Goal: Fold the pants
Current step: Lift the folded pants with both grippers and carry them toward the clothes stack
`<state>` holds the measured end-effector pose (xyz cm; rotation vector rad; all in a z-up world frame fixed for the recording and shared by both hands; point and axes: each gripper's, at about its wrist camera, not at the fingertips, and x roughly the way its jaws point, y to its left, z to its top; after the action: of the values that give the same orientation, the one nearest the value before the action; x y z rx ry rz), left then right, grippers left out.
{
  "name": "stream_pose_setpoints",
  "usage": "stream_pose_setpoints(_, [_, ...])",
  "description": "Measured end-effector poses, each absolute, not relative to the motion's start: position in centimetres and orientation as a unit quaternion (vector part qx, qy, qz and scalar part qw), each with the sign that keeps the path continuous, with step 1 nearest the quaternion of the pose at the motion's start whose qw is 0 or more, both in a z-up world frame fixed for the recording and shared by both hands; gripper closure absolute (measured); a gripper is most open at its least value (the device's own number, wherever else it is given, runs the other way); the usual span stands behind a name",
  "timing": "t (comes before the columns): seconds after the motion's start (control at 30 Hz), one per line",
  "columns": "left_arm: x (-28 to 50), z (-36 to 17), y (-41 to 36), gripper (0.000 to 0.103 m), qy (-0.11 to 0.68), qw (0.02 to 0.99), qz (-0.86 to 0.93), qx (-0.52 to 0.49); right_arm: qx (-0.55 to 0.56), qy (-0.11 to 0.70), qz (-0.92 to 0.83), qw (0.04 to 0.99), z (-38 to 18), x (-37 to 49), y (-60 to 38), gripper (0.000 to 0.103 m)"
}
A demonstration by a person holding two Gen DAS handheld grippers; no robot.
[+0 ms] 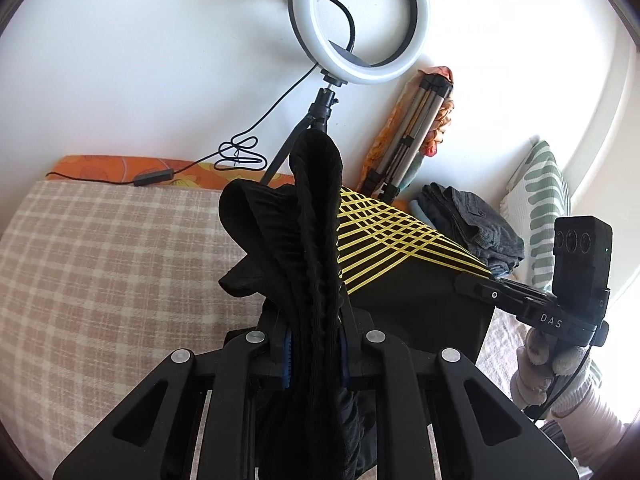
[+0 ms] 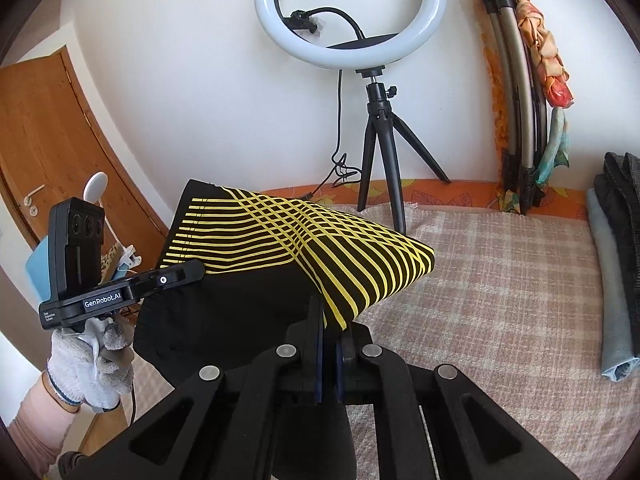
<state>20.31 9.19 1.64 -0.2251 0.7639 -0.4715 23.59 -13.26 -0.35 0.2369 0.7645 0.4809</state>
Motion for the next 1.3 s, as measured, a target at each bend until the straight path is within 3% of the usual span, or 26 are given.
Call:
stream_pose_setpoints(0.57, [18.0,7.3,0.4,0.088,0.315,0.898,-0.291,-0.1,0.068,0.302,0.174,0.935,8.6,17.0,-21.0,0.101])
stream_pose_setpoints(1.3, [20.9,11.9,-17.9,0.088,0.274,0.872,-0.396,-0.087,0.032,0.261,0.029,0.964,15.9,14.6,-38.2,0.101])
